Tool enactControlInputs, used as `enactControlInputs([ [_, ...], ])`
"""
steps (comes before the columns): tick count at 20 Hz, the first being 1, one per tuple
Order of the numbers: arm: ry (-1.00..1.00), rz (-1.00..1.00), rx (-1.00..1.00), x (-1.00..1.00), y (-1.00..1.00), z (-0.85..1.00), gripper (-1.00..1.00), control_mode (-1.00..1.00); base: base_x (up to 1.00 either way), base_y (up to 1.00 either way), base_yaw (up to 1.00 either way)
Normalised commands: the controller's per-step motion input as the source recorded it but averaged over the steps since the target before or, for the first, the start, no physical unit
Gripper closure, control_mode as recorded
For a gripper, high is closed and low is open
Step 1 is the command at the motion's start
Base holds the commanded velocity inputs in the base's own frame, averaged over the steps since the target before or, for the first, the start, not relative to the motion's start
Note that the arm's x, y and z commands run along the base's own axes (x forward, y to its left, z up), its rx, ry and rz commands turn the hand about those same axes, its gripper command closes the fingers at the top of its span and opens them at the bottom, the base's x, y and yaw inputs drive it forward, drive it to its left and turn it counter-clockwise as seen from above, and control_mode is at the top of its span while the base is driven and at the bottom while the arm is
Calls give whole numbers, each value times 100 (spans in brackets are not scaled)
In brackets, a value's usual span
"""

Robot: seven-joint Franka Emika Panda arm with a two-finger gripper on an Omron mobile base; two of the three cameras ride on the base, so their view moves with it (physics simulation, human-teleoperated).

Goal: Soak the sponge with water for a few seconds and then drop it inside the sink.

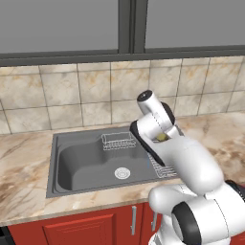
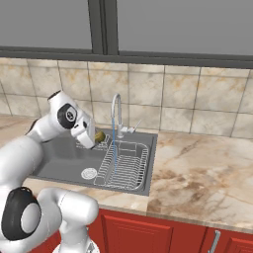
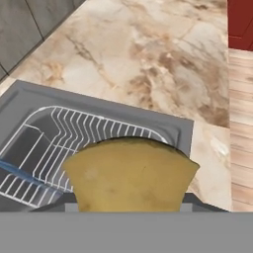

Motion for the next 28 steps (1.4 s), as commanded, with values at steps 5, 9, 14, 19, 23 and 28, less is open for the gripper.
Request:
enactControlInputs([
  [5,1,-4,0,24,0,-14,100,-100,0,0,0],
  [9,0,-4,0,27,0,-20,100,-100,0,0,0],
  [14,0,-4,0,30,0,-11,100,-100,0,0,0],
  [19,0,-4,0,27,-1,-1,100,-100,0,0,0],
  [23,0,-3,0,31,-3,-5,100,-100,0,0,0],
  [28,0,-3,0,22,-8,-12,100,-100,0,0,0],
])
